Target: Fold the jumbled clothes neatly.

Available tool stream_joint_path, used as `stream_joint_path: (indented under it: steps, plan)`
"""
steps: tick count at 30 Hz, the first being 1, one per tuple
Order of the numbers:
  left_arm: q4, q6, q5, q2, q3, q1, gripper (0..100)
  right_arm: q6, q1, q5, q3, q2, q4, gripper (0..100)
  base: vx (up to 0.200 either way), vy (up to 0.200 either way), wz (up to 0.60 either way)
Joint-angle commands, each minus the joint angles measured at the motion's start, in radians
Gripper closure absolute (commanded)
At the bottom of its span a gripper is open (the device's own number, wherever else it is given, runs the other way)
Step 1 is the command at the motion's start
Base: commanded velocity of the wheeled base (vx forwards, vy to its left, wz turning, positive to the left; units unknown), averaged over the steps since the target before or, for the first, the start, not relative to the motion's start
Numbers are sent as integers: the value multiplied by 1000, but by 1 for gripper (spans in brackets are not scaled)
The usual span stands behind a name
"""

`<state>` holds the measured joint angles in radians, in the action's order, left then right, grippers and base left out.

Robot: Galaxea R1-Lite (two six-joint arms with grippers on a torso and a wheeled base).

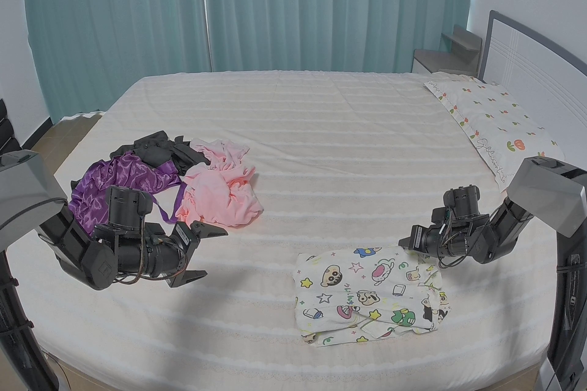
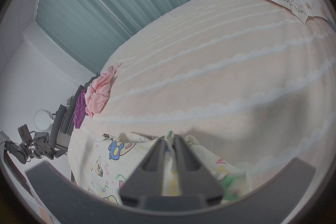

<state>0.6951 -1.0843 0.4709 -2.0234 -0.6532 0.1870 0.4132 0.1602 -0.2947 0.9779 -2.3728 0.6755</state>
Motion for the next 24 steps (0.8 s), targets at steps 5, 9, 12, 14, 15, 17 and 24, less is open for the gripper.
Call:
stream_joint_path:
  steps: [5,9,12,14,15,17,24]
  plan:
    - [0,0,0,-3,0,0,0,1,-31,34,31,0,1,100,0,0,0]
    - [1,1,0,-3,0,0,0,1,-45,34,54,-6,-1,100,0,0,0]
    - [1,1,0,-3,-2,0,0,3,-54,34,88,-36,-1,100,0,0,0]
    - [1,1,0,-3,-2,0,0,4,-56,35,107,-49,-1,100,0,0,0]
    - [1,1,0,-3,-2,0,0,6,-56,35,120,-59,-1,100,0,0,0]
    - [1,1,0,-5,-2,0,0,6,-57,42,140,-71,-4,100,0,0,0]
    - [1,1,0,-3,-2,0,0,6,-57,77,188,-94,-10,100,0,0,0]
